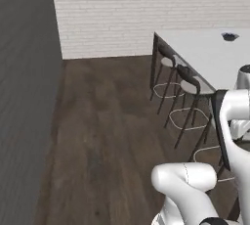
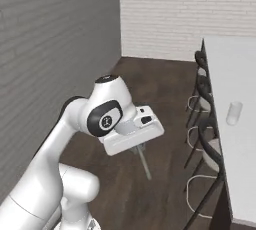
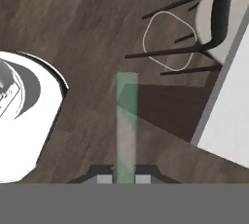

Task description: Take a straw from the drawer in front and place it inside the glass cup on the dining counter.

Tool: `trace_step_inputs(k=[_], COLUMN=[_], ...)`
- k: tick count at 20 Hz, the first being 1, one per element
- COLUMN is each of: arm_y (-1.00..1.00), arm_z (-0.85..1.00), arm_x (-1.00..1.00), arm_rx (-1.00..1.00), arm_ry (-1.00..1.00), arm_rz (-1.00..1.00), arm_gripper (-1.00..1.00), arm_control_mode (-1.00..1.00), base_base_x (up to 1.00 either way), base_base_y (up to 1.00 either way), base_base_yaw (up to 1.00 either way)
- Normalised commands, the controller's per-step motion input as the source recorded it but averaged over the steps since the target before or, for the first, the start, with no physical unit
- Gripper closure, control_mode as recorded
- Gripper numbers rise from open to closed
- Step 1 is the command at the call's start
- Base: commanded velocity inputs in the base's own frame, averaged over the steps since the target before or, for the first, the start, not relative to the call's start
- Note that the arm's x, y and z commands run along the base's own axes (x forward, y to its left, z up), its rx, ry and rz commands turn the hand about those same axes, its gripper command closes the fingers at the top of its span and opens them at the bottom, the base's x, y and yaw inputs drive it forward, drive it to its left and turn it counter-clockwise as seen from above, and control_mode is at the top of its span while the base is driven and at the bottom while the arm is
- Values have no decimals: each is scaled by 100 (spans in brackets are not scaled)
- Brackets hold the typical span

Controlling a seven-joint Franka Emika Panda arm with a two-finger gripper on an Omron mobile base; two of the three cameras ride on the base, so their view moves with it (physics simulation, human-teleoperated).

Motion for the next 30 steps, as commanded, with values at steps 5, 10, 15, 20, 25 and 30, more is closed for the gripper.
trace_step_inputs(k=[5,10,15,20,25,30], arm_y=[0,0,0,0,0,0], arm_z=[0,0,0,0,0,0], arm_x=[0,0,0,0,0,0], arm_rx=[0,0,0,0,0,0], arm_ry=[0,0,0,0,0,0], arm_rz=[0,0,0,0,0,0], arm_gripper=[100,100,100,100,100,100], arm_control_mode=[100,100,100,100,100,100], base_base_x=[95,86,77,58,53,62], base_base_y=[43,41,51,17,25,38], base_base_yaw=[-59,-58,-49,-51,-56,-55])
